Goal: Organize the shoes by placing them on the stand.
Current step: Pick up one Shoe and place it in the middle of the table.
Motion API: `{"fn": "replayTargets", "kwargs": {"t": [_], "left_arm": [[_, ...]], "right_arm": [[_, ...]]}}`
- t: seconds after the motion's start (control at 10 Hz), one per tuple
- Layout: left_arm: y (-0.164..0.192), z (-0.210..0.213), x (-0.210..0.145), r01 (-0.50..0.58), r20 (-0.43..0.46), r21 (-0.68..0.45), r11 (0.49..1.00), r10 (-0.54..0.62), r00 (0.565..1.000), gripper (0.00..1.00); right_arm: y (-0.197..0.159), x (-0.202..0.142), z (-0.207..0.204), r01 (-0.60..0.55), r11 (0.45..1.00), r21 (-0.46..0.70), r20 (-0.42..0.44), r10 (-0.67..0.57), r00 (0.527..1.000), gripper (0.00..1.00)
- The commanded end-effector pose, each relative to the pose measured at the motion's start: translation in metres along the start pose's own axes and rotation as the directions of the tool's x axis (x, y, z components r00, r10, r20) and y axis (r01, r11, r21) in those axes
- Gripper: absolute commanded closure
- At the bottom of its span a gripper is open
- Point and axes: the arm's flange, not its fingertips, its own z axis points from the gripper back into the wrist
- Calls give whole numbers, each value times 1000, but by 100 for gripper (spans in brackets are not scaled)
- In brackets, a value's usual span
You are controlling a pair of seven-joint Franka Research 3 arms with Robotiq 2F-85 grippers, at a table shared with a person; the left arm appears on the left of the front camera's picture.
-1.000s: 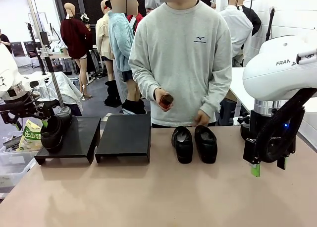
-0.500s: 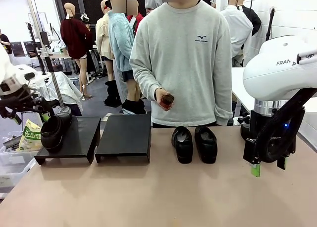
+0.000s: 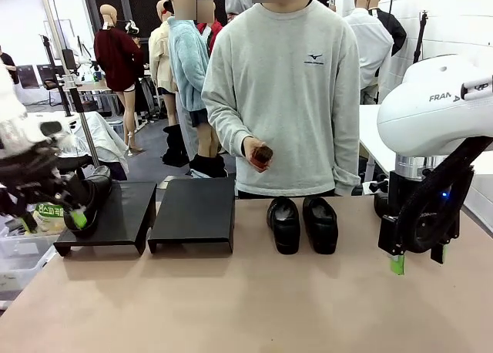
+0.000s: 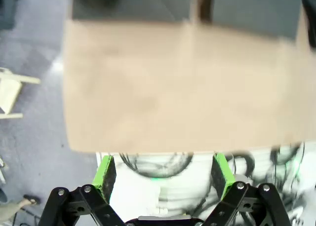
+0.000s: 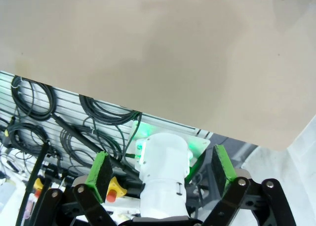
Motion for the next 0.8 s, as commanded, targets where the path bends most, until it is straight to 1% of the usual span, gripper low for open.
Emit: {"fn": "replayTargets", "kwargs": {"t": [0.0,0.1,0.2,0.3,0.5,0.6,0.7], "left_arm": [[-24,-12,14,84,-113,-107,991,-96,989,0],[-39,-14,9,124,-110,-187,975,-146,983,0],[-51,-15,3,174,-80,-251,952,-199,977,0],[-60,-17,1,205,-65,-296,933,-234,970,0],[-60,-14,-1,242,-24,-328,913,-264,964,0],[-65,-16,-2,191,-77,-274,942,-220,973,0],[-65,-16,-2,191,-77,-274,942,-220,973,0]], "right_arm": [[2,1,1,19,1000,5,-6,-19,1000,0],[2,1,1,19,1000,5,-6,-19,1000,0],[2,1,1,19,1000,5,-6,-19,1000,0],[2,1,1,19,1000,5,-6,-19,1000,0],[2,1,1,19,1000,5,-6,-19,1000,0],[2,1,1,19,1000,5,-6,-19,1000,0],[2,1,1,19,1000,5,-6,-19,1000,0]]}}
